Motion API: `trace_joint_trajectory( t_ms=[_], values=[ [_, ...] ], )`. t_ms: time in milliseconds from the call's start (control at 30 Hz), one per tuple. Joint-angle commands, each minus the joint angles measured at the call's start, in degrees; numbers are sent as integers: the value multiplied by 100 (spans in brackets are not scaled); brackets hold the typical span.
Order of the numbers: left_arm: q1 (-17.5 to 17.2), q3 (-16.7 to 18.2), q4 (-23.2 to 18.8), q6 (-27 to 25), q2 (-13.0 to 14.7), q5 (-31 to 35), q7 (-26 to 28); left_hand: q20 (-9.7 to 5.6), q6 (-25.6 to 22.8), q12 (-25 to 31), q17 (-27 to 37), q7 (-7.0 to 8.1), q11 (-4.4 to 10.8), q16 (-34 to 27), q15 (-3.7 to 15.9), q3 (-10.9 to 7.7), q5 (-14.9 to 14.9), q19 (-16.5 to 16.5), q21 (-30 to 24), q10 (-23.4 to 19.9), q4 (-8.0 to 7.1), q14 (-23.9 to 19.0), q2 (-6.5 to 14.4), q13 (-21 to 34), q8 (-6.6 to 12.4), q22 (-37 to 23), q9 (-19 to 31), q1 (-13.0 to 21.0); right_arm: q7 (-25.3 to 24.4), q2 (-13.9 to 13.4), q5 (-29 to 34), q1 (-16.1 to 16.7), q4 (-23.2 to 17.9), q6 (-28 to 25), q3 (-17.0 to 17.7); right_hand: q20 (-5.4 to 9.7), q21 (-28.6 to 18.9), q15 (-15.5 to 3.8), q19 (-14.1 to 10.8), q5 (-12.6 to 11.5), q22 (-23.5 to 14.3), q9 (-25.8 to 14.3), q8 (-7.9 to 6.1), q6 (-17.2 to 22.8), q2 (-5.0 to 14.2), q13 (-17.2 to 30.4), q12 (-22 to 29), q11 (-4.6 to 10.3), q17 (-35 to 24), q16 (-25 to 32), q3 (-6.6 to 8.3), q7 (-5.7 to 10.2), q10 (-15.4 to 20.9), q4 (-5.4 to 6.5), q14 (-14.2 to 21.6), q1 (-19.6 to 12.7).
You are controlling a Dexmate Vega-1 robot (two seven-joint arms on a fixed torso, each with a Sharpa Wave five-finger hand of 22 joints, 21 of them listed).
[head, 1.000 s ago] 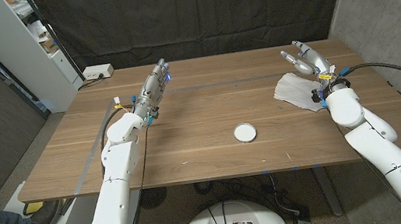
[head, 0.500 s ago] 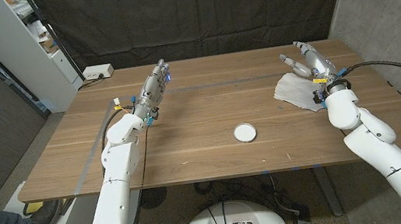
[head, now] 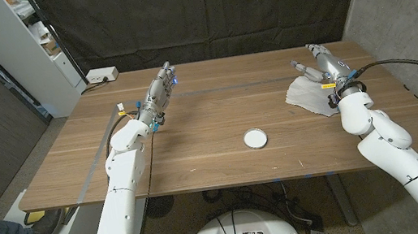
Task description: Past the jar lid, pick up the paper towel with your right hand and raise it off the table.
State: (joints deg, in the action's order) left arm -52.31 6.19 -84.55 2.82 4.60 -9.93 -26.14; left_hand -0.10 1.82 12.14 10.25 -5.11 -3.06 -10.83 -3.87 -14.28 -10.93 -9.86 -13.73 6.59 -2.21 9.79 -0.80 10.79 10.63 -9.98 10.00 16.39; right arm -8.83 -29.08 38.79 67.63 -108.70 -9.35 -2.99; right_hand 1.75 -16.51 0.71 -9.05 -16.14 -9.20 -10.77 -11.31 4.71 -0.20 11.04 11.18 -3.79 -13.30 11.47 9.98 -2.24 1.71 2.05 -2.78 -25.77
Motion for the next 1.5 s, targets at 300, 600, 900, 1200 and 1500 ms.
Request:
trace_joint_trajectory(
  t_ms=[300, 600, 900, 1200, 1500],
  values=[
    [-31, 59, -17, -27, 9, -31, -31, 110, -58, 17, 22, -22, 16, -24, 39, -4, -4, -583, 18, -30, 35, 1, 59, 29, 52, -29, 25, 24, 289, -177, 321, -56, -167, -422, -134, -136, 112, 86, 47, -73, -34, -31, -34, 65, 2, 20, 39, 1, 30, 12, 18, 264, 34, -101, -26, -149],
    [-6, 59, 13, -42, 13, -24, -39, 137, -75, 14, 22, -33, 7, -21, 34, -4, -3, -592, 35, -26, 44, 3, 67, 30, 53, -30, 25, 28, 439, -280, 453, -92, -191, -585, -183, -226, 309, 154, 347, -83, -36, -41, -47, 116, 15, 26, 52, 53, 49, 15, 9, 405, 64, -114, -32, -151],
    [6, 43, 54, 0, -11, -15, -40, 143, -109, 15, 22, -36, 5, -26, 17, -4, -2, -596, 50, -33, 52, -16, 75, 30, 59, -32, 24, 30, 688, -381, 503, -117, -250, -767, -189, -478, 330, 371, 177, -98, -34, -50, -42, 130, 14, 33, 51, 76, 87, 29, 10, 467, 64, -167, 16, -212],
    [5, 23, 57, 4, -26, 1, -28, 136, -117, 17, 22, -41, 8, -20, 21, -4, -1, -592, 58, -41, 59, -8, 81, 30, 57, -33, 24, 32, 889, -459, 562, -137, -270, -948, -224, -671, 334, 425, 47, -105, -34, -53, -27, 102, 20, 36, 48, 74, 109, 30, 17, 500, 61, -204, 31, -258],
    [-13, 19, 49, -1, -26, 7, -18, 140, -117, 13, 23, -36, -2, -20, 17, -3, 0, -591, 69, -36, 66, -12, 87, 30, 52, -34, 24, 34, 1029, -494, 586, -176, -268, -1111, -266, -976, 343, 562, -203, -112, -31, -56, -17, 77, 20, 38, 44, -38, 138, 63, 28, 393, 50, -276, 136, -348]
  ],
)
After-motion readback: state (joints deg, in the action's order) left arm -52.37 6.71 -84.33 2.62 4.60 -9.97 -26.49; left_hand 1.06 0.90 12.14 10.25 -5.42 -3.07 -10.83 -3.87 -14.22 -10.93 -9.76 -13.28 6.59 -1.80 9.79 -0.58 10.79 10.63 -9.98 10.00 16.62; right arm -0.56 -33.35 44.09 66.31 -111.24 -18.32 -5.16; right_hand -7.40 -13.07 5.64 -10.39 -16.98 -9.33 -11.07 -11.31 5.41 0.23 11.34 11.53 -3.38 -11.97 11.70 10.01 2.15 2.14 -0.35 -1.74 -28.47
